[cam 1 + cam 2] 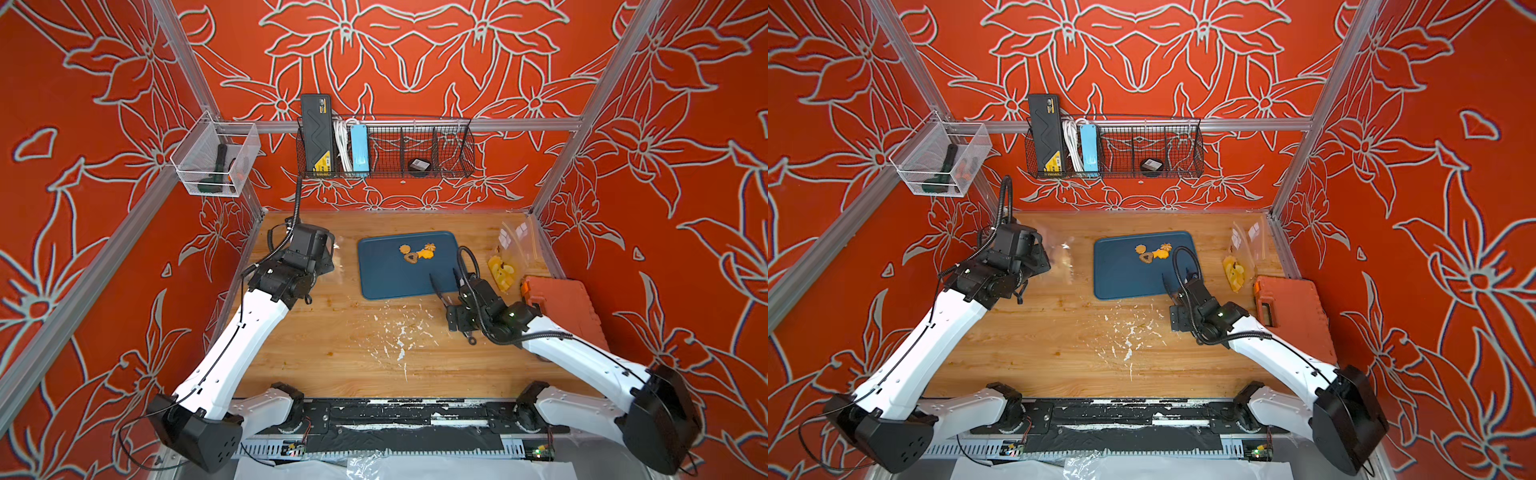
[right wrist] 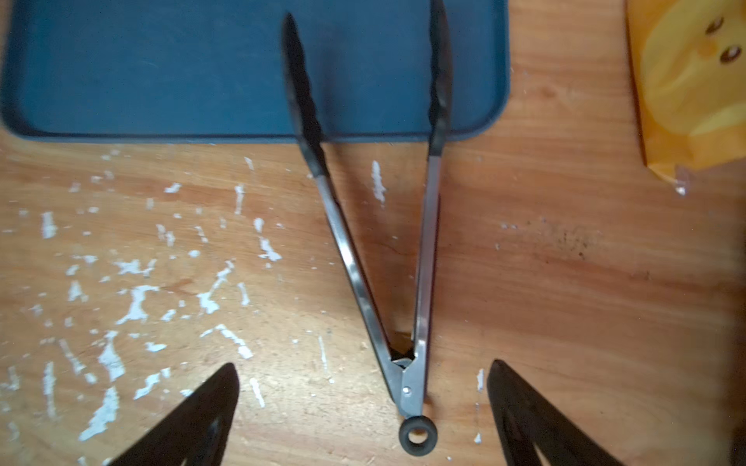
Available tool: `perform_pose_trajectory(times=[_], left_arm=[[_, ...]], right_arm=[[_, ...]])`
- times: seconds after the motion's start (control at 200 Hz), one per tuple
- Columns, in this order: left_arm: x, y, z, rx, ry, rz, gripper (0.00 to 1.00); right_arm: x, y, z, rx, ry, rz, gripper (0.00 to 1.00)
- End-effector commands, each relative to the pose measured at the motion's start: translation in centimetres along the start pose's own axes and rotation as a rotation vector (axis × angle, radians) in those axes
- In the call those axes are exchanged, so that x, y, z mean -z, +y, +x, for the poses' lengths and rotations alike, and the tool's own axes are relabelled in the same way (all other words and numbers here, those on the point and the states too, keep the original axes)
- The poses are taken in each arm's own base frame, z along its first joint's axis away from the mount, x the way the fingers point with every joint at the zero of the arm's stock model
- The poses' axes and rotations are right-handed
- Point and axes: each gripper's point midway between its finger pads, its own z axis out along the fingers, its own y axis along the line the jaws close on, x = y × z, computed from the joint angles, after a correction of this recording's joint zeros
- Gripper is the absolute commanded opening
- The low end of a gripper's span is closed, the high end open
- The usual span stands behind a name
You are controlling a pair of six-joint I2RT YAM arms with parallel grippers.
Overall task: Put the cookies into a resealable bag to prevent moisture
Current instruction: Pick up the ziploc bag from the center of the board, then pick up the clamp from the center of the board.
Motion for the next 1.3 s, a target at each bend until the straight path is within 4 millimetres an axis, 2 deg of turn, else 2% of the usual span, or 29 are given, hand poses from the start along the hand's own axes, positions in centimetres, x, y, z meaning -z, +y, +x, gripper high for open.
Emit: perform_pose_trajectory(times=[0.0,0.13,0.25,0.305,0.355,0.505,0.591,0.716,0.976,1.121,1.296], left_arm=[[-0.7,4.6,1.6,-0.228,0.057,-0.301,0.0],[-3.2,-1.8,5.7,-0.358,0.168,-0.085,0.0],[-4.3,-7.9,9.5,-0.328,0.289,0.239,0.0],[-4.3,-9.9,10.5,-0.301,0.306,0.354,0.0],[-4.6,-11.0,11.0,-0.288,0.313,0.407,0.0],[-6.6,-12.1,13.6,-0.26,0.409,0.469,0.0],[-7.3,-12.4,14.4,-0.238,0.435,0.499,0.0],[-7.7,-12.8,14.4,-0.196,0.443,0.55,0.0],[-8.2,-13.3,14.5,-0.125,0.465,0.634,0.0],[-8.1,-13.4,15.0,-0.119,0.472,0.655,0.0],[-7.6,-13.7,15.6,-0.14,0.479,0.691,0.0]], right_arm=[[-0.8,-0.6,1.5,0.054,0.105,0.013,0.91],[-1.9,0.0,1.3,0.066,0.125,-0.017,0.91],[-3.4,0.1,1.1,0.062,0.144,-0.035,0.89],[-3.9,0.0,1.1,0.062,0.151,-0.039,0.87],[-4.4,-0.2,0.9,0.058,0.151,-0.036,0.85],[-5.5,-0.6,-0.1,0.077,0.129,-0.01,0.79],[-6.0,-0.5,-0.6,0.088,0.127,-0.007,0.76],[-6.7,-0.5,-1.1,0.083,0.124,-0.001,0.71],[-8.0,-0.6,-0.9,0.06,0.142,-0.001,0.61],[-7.5,-0.8,-0.9,0.046,0.131,0.003,0.53],[-4.6,-0.6,-0.9,0.027,0.097,-0.036,0.47]])
